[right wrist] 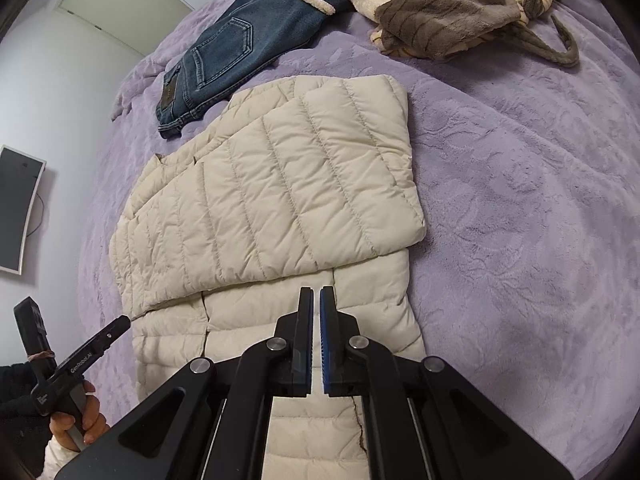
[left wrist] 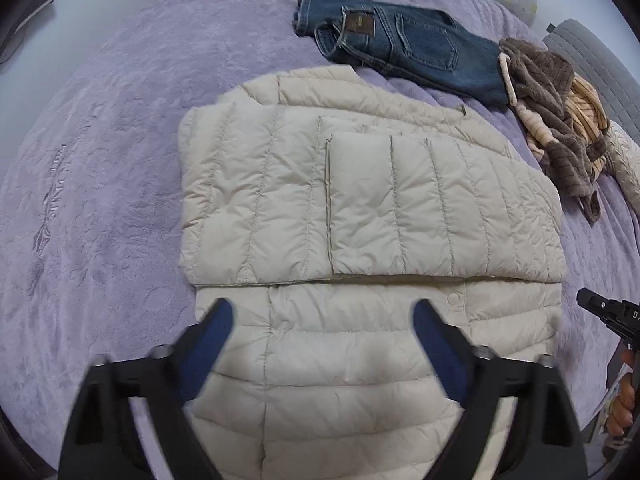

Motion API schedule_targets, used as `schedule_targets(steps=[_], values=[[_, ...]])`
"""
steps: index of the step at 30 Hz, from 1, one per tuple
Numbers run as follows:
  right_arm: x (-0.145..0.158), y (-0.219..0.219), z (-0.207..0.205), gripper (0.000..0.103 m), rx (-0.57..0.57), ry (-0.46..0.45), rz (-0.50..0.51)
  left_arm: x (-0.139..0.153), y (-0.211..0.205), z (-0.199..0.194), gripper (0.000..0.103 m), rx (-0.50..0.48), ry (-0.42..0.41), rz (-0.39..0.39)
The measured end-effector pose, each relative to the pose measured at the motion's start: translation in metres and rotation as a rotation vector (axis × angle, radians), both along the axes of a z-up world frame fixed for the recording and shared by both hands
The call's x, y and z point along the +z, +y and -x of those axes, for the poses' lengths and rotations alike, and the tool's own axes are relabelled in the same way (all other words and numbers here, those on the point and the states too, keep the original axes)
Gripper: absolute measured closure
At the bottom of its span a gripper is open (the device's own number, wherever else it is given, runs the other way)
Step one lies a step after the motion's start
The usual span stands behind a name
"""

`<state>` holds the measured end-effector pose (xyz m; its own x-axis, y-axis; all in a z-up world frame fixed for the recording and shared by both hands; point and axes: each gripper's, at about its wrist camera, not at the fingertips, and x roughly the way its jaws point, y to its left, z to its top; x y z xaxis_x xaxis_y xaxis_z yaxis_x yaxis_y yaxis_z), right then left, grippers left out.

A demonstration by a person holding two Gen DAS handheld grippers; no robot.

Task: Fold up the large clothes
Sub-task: 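Lift the hem with both tools and fold it toward the collar, then open both tools and release the folded hem onto the jacket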

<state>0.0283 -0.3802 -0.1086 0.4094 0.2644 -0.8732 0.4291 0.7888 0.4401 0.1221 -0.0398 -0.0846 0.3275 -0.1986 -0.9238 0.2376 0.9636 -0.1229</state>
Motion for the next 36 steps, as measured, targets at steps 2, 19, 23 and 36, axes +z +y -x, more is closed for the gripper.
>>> schedule_targets(steps=[2,19,23,36], values=[[0.004,0.006,0.002,0.099,0.007,0.003,0.003,0.008,0.003,0.004,0.005,-0.014,-0.013,-0.004],[0.059,0.045,0.022,0.000,0.035,-0.036,0.076,0.040,0.036,0.049,0.004,0.005,-0.002,-0.076],[0.064,0.055,0.030,0.000,0.050,-0.040,0.063,0.040,0.045,0.061,0.004,0.007,0.030,-0.089],[0.048,0.063,0.067,0.000,0.007,0.084,-0.037,0.016,0.091,0.086,0.004,0.060,0.137,-0.096]])
